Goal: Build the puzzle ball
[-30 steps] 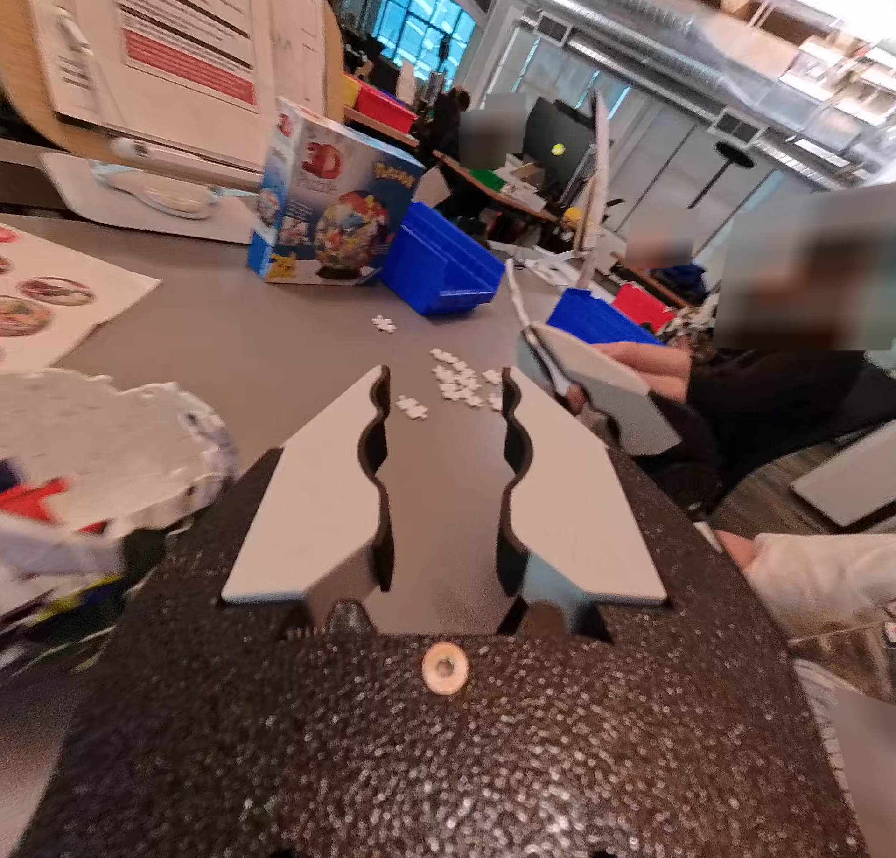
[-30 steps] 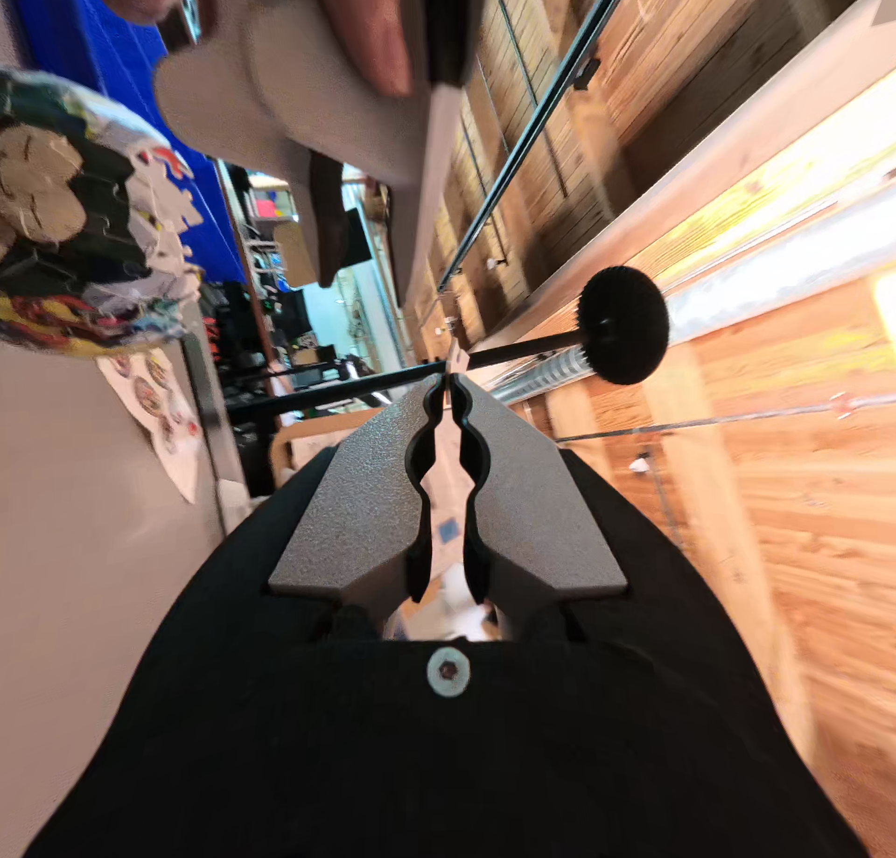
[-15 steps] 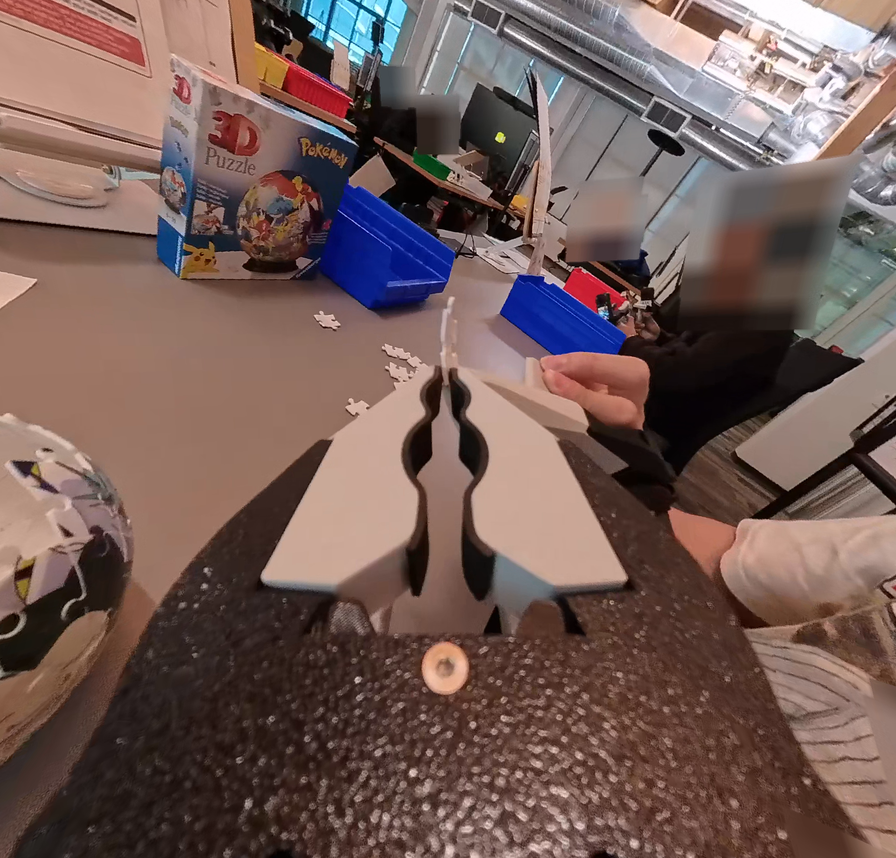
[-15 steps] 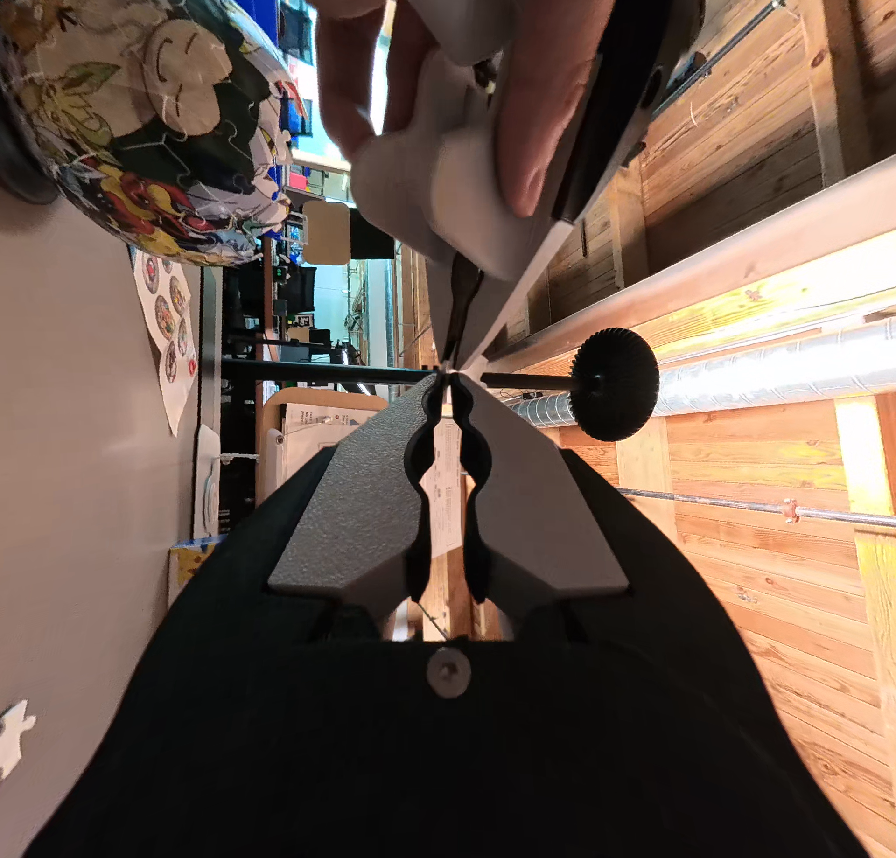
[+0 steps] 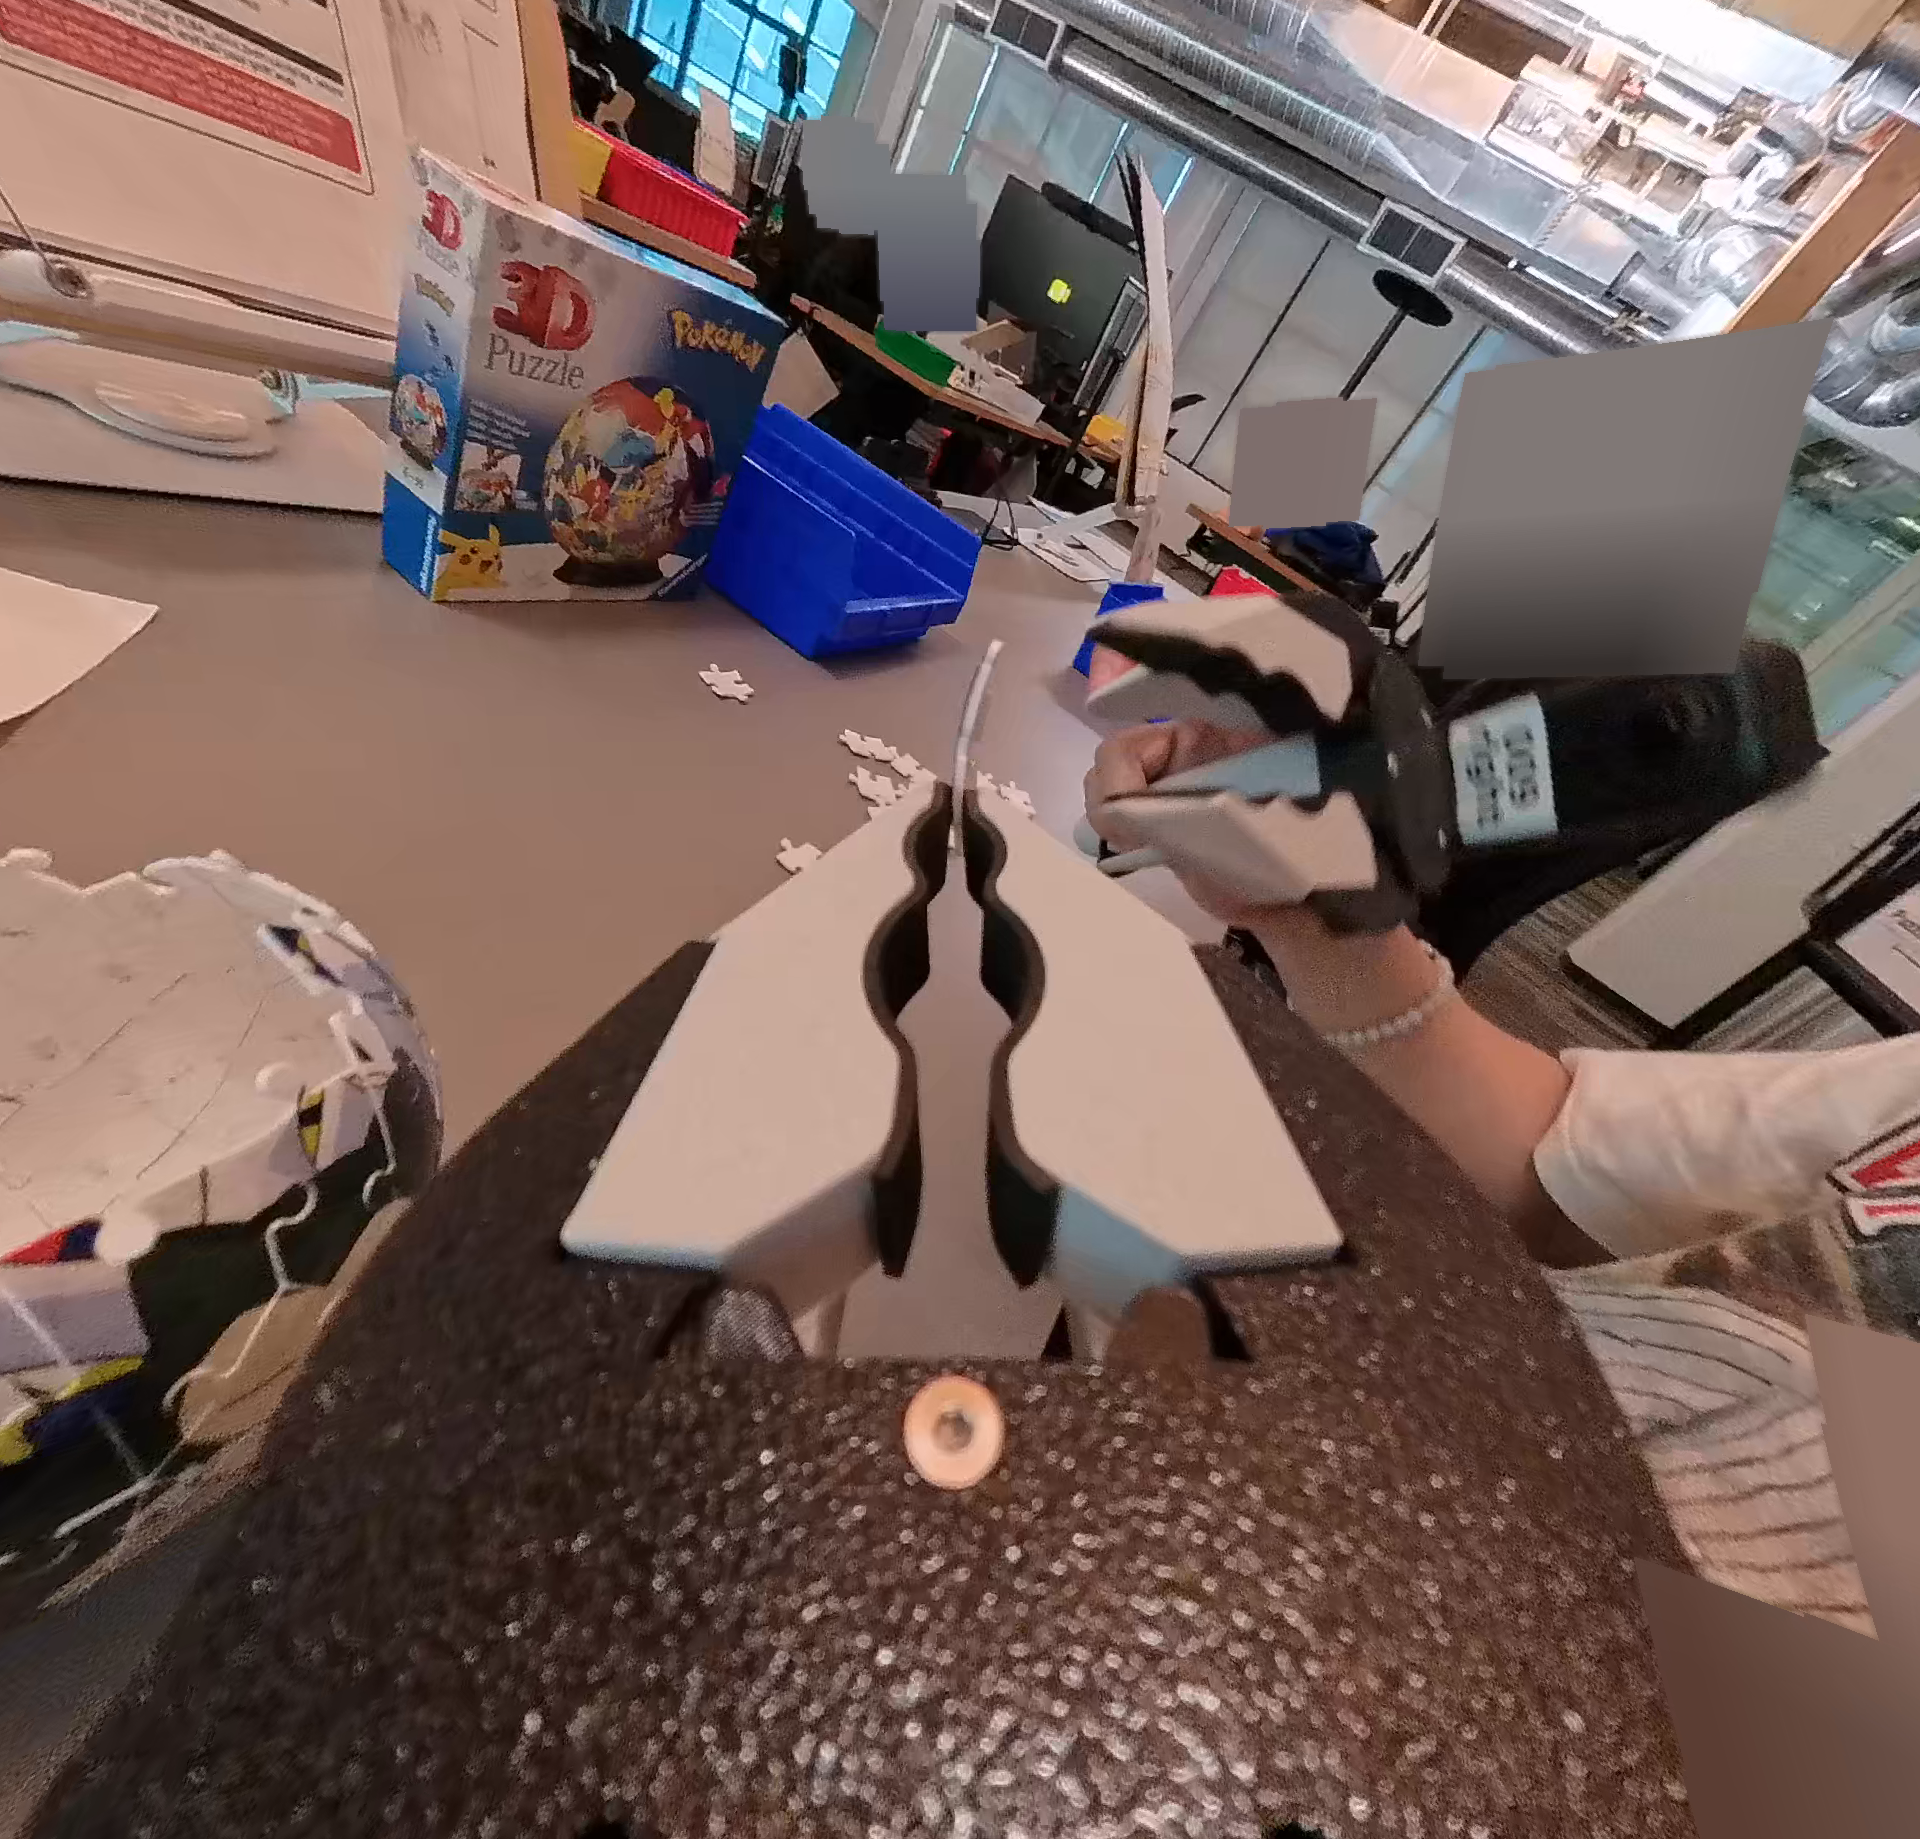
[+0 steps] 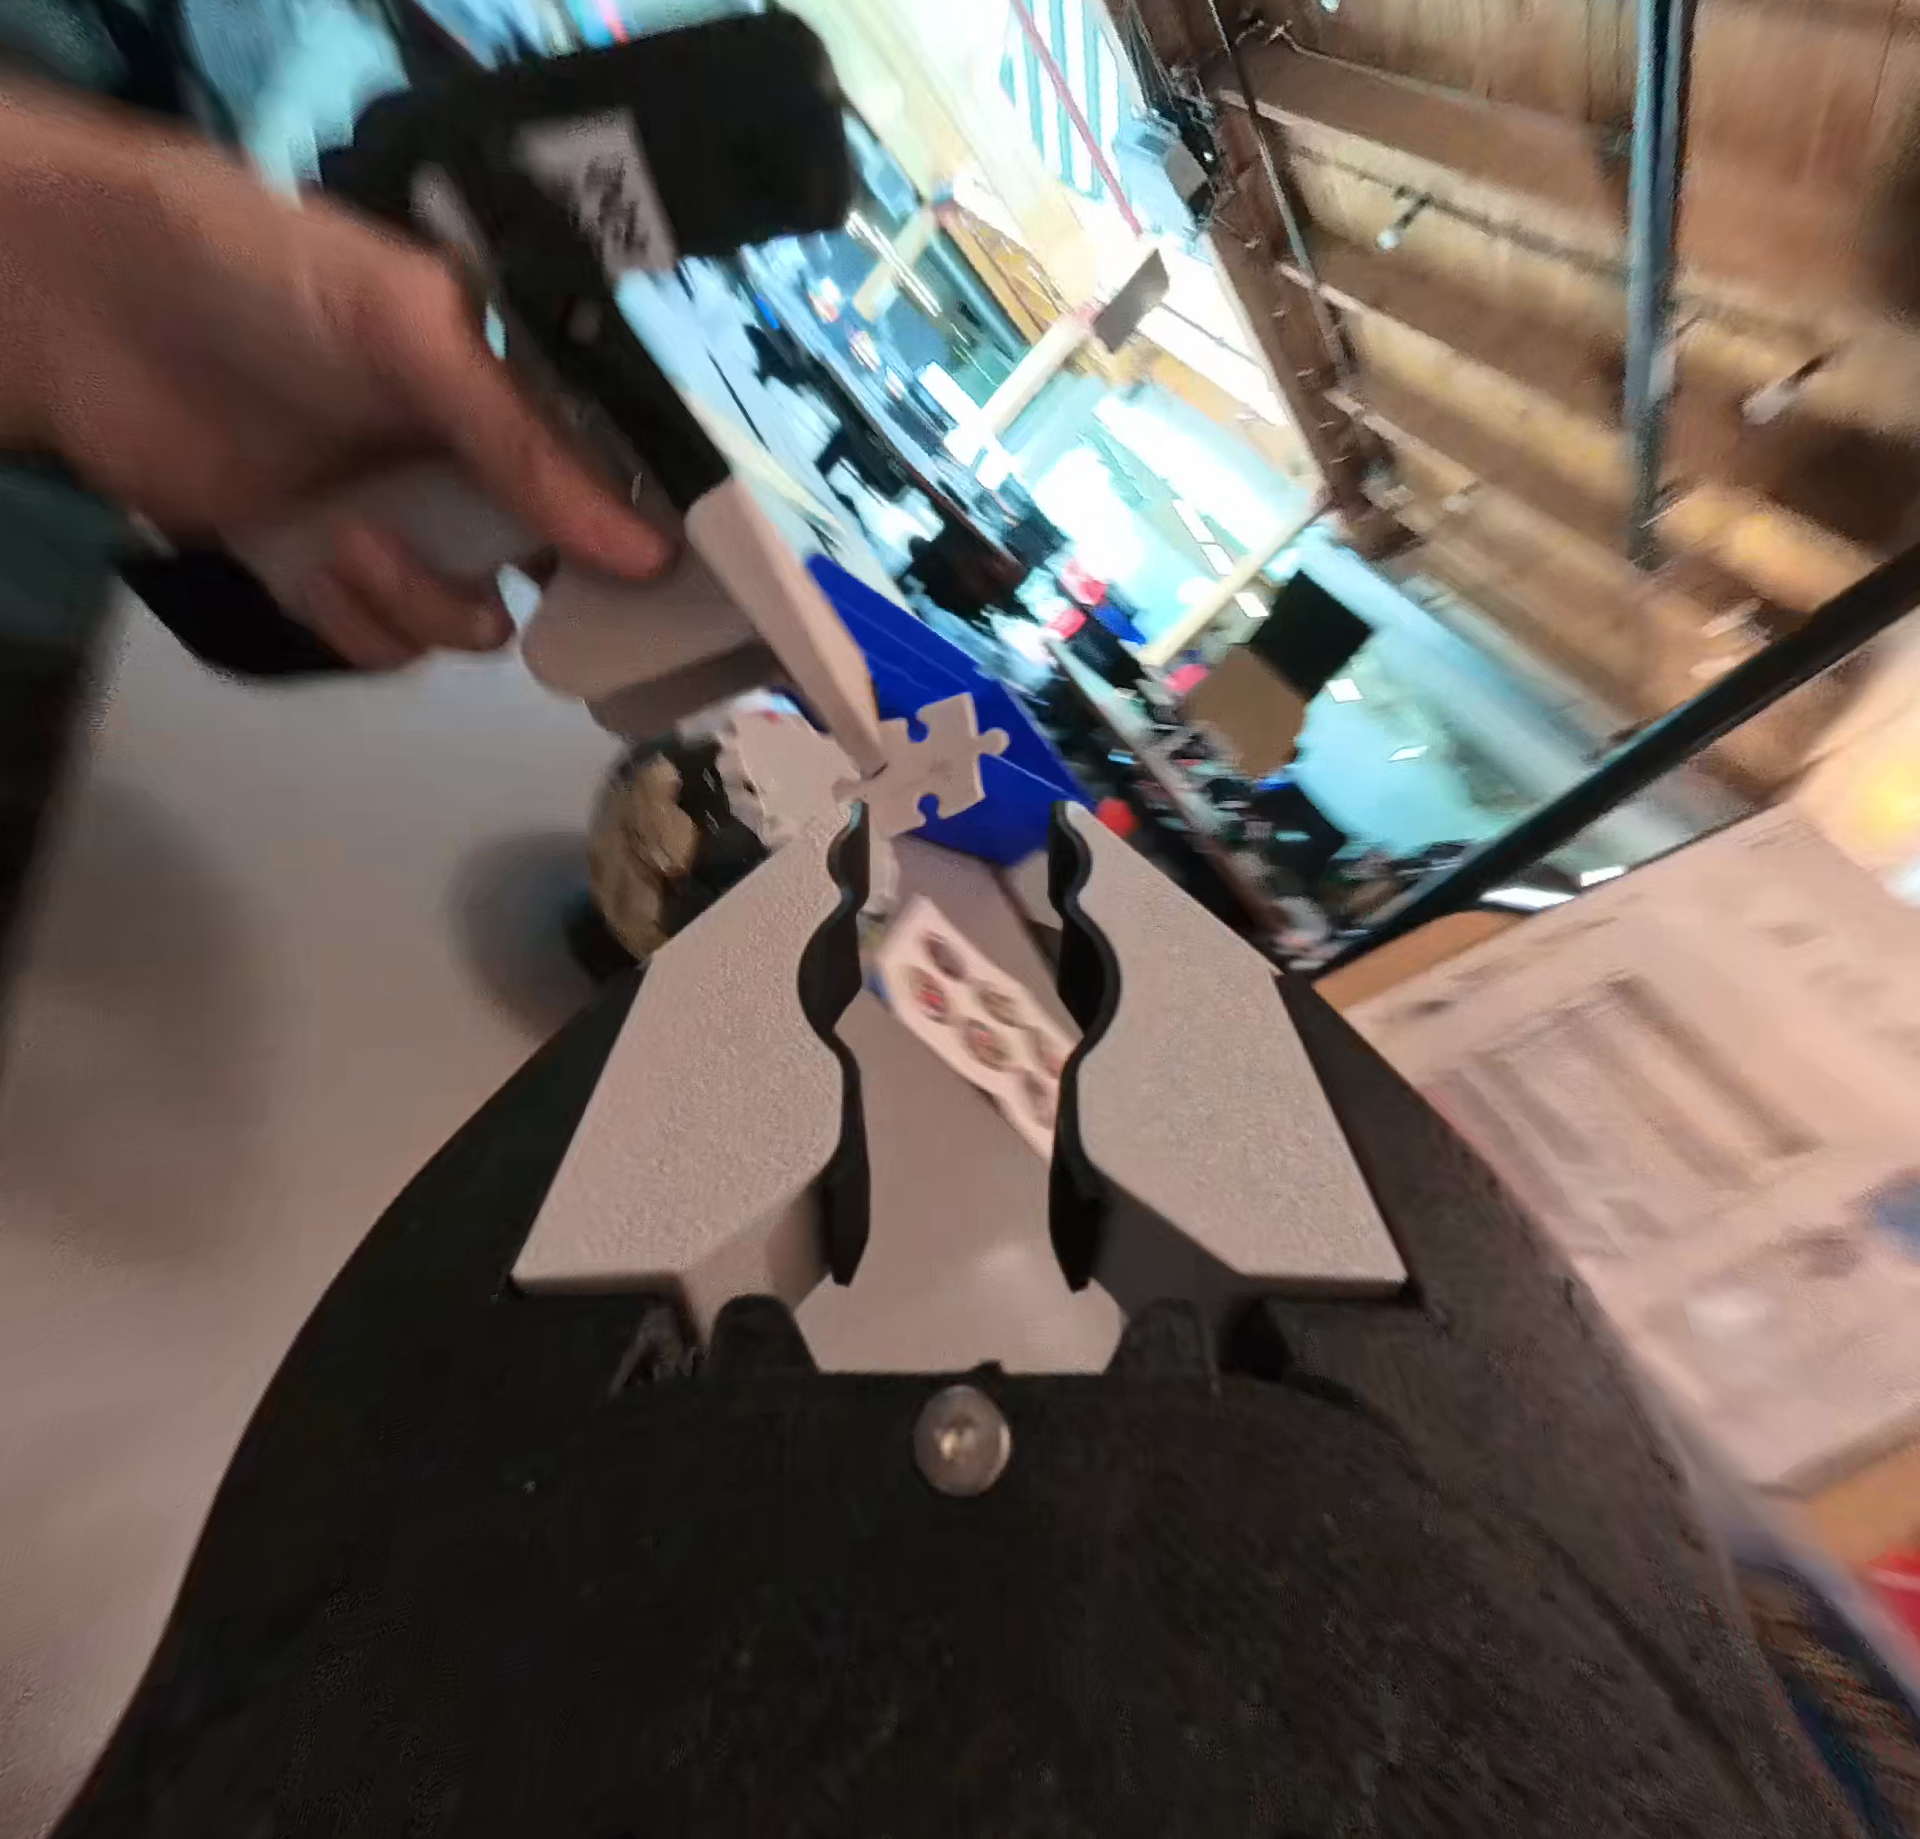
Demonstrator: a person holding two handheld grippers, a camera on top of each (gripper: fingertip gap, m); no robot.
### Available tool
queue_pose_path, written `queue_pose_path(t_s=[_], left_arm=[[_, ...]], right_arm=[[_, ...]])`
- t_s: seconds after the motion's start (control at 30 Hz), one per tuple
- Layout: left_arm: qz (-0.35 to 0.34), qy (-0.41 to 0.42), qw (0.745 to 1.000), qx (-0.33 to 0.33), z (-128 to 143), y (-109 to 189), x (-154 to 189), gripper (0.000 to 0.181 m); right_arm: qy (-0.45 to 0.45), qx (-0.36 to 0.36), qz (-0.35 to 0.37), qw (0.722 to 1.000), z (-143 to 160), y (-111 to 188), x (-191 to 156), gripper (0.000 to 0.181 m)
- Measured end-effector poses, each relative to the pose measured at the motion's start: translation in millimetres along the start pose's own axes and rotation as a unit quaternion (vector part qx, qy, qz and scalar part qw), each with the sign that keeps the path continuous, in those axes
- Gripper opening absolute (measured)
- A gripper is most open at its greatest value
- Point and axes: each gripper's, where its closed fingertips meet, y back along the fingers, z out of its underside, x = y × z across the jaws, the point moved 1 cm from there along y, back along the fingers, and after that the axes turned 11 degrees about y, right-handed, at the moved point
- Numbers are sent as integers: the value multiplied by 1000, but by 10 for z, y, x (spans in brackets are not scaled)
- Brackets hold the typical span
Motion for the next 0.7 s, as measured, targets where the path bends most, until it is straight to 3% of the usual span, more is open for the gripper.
queue_pose_path(t_s=[0.1, 0.2, 0.3, 0.43, 0.53, 0.63, 0.7], left_arm=[[3, -9, 1000, -28, 59, 69, -25, 0], [-18, -68, 996, -63, 137, 140, -56, 0], [-57, -114, 987, -95, 199, 206, -100, 0], [-80, -153, 976, -131, 284, 251, -104, 0], [-99, -183, 967, -149, 320, 273, -124, 0], [-119, -195, 961, -158, 332, 299, -174, 0], [-131, -201, 957, -165, 346, 327, -226, 0]], right_arm=[[-160, 47, -61, 984, -80, 37, 172, 39], [-223, 43, -168, 959, -121, -12, 150, 44], [-199, 6, -268, 942, -97, -139, 13, 34], [-154, -17, -341, 927, -127, -315, -138, 20], [-129, -41, -383, 914, -83, -387, -307, 20], [-114, -36, -411, 904, -90, -408, -435, 1], [-105, -41, -413, 904, -56, -433, -483, 1]])
